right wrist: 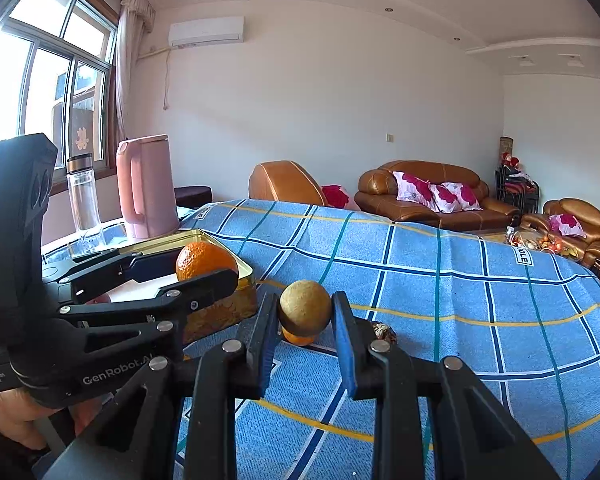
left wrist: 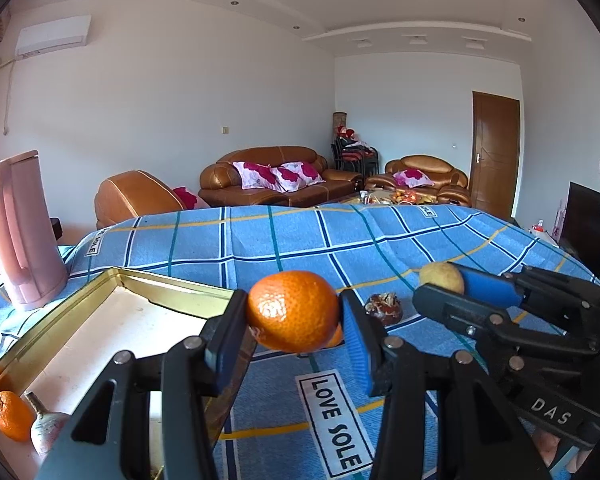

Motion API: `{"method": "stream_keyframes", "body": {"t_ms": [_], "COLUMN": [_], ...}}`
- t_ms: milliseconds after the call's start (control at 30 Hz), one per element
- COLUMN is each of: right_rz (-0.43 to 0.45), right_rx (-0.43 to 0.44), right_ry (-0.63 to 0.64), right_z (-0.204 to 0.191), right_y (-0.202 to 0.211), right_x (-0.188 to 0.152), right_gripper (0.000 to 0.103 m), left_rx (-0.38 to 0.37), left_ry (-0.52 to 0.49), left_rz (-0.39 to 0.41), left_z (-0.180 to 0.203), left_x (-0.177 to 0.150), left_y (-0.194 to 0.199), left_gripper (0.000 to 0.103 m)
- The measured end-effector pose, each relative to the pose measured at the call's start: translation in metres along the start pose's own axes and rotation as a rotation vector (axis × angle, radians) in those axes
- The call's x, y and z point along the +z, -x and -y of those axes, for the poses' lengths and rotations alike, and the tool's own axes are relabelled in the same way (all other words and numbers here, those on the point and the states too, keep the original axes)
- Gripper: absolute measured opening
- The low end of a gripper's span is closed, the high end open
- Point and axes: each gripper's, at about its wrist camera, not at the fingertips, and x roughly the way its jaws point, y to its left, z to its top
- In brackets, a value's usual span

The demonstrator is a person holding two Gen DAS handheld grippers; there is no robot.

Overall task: Organize fruits
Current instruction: 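Carry the mandarin in the left tool while the right tool carries the yellow fruit over the tray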

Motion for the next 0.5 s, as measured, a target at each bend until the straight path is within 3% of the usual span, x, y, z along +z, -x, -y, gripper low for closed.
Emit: {"method": "stream_keyframes", "body": {"t_ms": [500], "right_rz": [0.057], "right_rx": [0.001], "right_ry": [0.004], "right_z": [-0.003], "right_y": [0.015], "right_x": [-0.002], "right_gripper": [0.029], "left_rx": [0.011], "left_ry": [-0.027], "left_rz": [0.025], "left_z": [0.003], "left_x": [-0.002], "left_y": [0.010], "left_gripper": [0.048]}}
